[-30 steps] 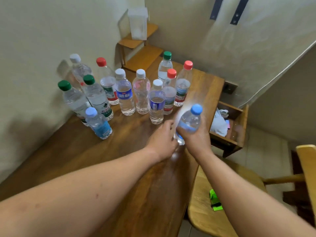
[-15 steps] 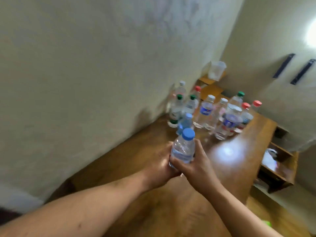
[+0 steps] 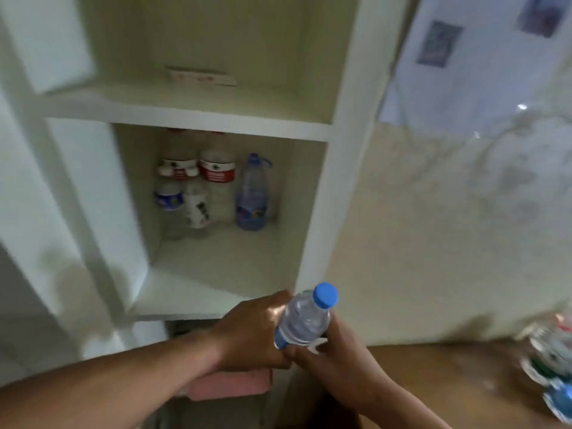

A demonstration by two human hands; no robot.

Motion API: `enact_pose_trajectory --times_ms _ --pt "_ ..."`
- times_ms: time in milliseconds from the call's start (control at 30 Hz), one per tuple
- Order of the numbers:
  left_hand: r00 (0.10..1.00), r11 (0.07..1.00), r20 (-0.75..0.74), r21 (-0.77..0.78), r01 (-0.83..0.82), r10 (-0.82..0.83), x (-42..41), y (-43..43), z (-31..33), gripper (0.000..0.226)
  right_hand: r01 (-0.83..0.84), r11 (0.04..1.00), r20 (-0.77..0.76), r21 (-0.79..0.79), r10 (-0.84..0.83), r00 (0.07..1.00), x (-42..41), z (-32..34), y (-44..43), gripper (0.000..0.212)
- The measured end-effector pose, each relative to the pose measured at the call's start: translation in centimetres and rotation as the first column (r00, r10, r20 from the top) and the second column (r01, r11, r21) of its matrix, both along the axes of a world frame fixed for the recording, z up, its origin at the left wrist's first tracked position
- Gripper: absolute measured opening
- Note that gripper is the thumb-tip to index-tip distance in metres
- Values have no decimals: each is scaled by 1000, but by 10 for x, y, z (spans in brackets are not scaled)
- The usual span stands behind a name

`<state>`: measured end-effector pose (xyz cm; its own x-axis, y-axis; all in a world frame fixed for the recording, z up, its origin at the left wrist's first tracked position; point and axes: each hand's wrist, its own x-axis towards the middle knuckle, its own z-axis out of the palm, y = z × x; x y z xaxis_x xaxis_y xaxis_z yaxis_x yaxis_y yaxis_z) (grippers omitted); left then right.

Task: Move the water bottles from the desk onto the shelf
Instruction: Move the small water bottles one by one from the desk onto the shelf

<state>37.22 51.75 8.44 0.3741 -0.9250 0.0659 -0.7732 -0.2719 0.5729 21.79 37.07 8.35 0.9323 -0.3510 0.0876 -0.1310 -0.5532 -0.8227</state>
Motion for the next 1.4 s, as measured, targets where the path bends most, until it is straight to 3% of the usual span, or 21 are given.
enact_pose_trajectory --times_ms 133,233,400,533,633,767,833,1000,1100,1400 --pt "974 971 -45 -78 -224 221 48 34 -8 45 -13 999 -38 49 15 999 74 -1 31 56" --pt "949 945 -63 -93 -314 309 87 34 -19 59 47 990 -55 136 -40 998 129 -14 35 62" --pt "927 917 -88 -139 -375 366 149 14 -50 74 149 978 -105 146 -134 985 201 -38 26 58" --pt "905 880 -158 -219 -422 395 187 -4 -71 64 188 962 -99 196 -171 980 243 -46 15 49" --pt "865 824 -242 -276 -495 439 210 -14 -84 62 202 951 -102 233 -183 978 277 -52 11 54" --pt "784 707 -236 -338 -621 575 235 -24 -105 69 225 951 -71 211 -215 974 324 -67 8 62" --pt "732 658 -281 -322 -681 621 247 -28 -114 62 249 952 -73 180 -239 968 345 -75 9 63" --pt "658 588 -352 -295 -753 666 267 -38 -127 16 340 927 -115 157 -324 939 376 -89 15 56" --pt "646 591 -367 -264 -762 669 271 -41 -130 19 354 924 -110 145 -340 934 383 -98 14 51" --pt "679 631 -352 -258 -732 644 270 -39 -130 10 334 934 -87 129 -325 942 382 -106 14 62"
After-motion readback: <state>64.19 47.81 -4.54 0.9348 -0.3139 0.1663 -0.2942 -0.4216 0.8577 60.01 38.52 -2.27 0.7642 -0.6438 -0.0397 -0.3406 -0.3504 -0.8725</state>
